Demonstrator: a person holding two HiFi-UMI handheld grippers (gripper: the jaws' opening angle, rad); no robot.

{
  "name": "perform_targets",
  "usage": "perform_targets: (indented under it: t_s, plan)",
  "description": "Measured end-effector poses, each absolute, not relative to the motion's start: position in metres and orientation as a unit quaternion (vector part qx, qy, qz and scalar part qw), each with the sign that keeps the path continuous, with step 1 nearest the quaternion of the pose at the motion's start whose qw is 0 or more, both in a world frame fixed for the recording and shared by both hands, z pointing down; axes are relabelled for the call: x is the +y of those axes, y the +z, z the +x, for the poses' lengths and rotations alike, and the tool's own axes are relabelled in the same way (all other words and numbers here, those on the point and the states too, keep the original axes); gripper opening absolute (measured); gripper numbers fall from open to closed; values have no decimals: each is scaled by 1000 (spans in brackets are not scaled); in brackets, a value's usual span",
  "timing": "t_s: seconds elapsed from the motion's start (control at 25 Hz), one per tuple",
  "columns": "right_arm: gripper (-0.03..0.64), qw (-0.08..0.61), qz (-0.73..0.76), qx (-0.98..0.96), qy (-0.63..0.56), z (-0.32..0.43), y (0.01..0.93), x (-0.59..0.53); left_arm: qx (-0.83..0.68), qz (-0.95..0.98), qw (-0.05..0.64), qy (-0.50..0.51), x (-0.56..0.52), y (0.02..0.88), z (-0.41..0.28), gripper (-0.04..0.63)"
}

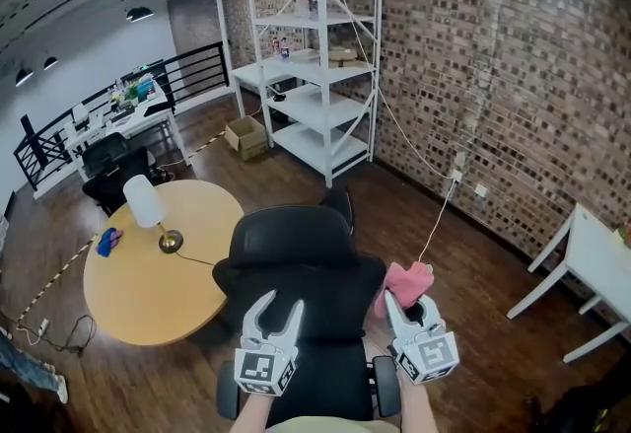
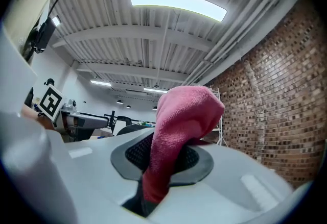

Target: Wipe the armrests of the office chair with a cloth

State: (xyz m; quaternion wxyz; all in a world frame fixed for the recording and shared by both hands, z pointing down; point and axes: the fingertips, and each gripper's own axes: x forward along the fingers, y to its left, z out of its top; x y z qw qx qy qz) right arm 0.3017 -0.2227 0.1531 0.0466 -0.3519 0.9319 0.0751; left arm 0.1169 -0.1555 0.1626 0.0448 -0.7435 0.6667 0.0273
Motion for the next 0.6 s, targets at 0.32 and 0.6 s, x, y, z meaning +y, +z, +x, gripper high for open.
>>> perform_targets:
  t_s: [0.32,0.6]
  plan:
    - [67,37,-359,930,64,297,161,-226,709,-705,30,17,-162,174,99,212]
    - [66,28,-354,933,64,289,164,-225,709,-704,34,25,-163,170,93,216]
